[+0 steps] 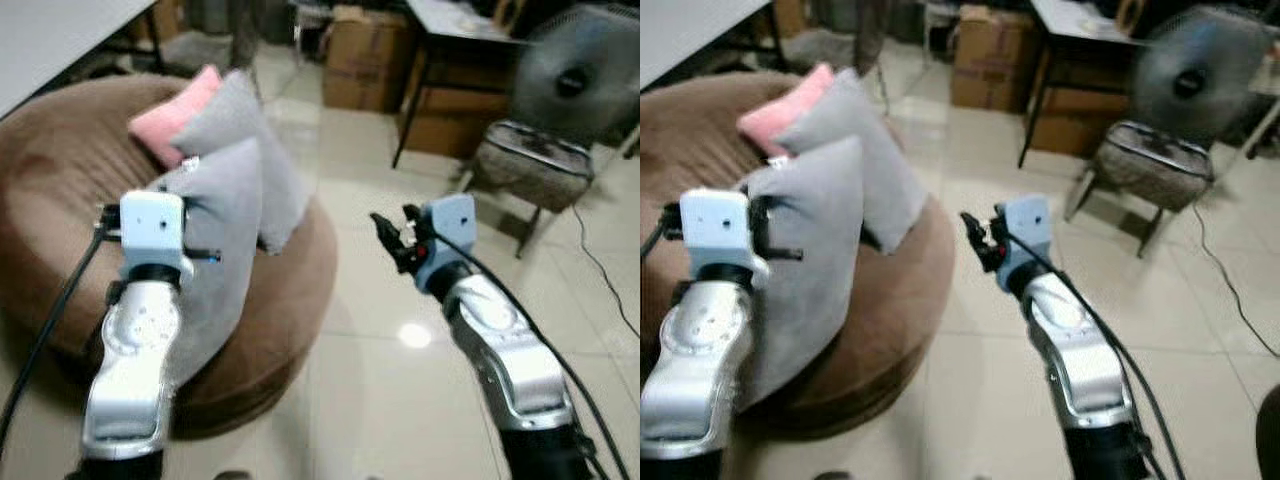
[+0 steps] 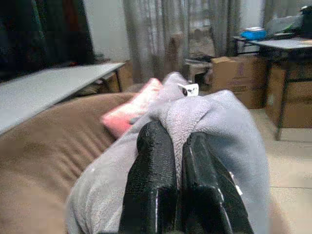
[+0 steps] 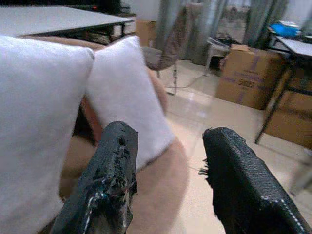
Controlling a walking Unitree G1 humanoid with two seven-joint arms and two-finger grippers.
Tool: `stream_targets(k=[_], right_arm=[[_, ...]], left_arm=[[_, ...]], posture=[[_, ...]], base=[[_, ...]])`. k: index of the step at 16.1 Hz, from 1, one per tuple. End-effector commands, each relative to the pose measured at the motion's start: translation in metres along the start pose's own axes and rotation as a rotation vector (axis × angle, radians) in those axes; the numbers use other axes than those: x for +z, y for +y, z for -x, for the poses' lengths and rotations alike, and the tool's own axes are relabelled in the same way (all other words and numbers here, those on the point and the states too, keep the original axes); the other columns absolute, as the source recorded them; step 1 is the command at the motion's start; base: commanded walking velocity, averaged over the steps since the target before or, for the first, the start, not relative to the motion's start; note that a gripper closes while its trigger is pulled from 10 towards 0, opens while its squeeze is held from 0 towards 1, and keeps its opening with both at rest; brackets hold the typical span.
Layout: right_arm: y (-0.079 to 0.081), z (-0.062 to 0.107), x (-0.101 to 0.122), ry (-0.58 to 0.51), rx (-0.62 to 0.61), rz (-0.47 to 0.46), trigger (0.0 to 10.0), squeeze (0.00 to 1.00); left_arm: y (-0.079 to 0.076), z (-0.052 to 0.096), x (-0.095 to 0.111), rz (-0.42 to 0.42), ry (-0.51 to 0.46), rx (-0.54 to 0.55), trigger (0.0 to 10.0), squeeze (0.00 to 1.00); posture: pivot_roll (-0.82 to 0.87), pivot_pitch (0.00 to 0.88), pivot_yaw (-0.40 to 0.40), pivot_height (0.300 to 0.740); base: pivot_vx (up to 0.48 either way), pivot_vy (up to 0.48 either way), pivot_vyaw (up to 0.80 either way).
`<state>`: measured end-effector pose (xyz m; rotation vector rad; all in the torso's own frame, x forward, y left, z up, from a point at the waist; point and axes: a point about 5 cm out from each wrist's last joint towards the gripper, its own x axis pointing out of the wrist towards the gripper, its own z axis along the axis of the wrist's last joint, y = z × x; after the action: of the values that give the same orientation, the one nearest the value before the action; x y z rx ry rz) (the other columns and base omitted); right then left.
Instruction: Move the pillow to the sofa from floor
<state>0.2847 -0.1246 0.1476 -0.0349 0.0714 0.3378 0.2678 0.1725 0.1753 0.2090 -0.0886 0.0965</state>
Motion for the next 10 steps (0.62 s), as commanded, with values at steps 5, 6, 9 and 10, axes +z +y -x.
stream_targets(k=[5, 6, 9, 10], right_arm=[[-0.0007, -0.0014, 0.0073, -0.027, 0.014, 0.048, 10.0, 0.0], [-0.0006, -0.0007, 0.0071, -0.028, 0.012, 0.05, 10.0, 0.0], [-0.0014, 0.0006, 0.0062, -0.029, 0.005, 0.048, 10.0, 0.0], [-0.0012, 0.0011, 0.0058, -0.029, 0.004, 0.05, 10.0, 0.0]], left_arm=[[-0.0037, -0.0019, 0.0115, 0.001, -0.056, -0.037, 10.0, 0.0], [-0.0047, -0.0023, 0.0116, 0.005, -0.056, -0.044, 10.0, 0.0], [-0.0053, -0.0035, 0.012, 0.013, -0.058, -0.053, 10.0, 0.0], [-0.0049, -0.0037, 0.0121, 0.014, -0.059, -0.055, 10.0, 0.0]], posture=[[0.1, 0.0, -0.064, 0.74], [0.1, 0.0, -0.059, 0.74], [0.1, 0.0, -0.051, 0.74], [0.1, 0.0, -0.05, 0.74]], base=[[0.303, 0.0, 0.0], [0.315, 0.0, 0.0], [0.366, 0.0, 0.0], [0.371, 0.0, 0.0]])
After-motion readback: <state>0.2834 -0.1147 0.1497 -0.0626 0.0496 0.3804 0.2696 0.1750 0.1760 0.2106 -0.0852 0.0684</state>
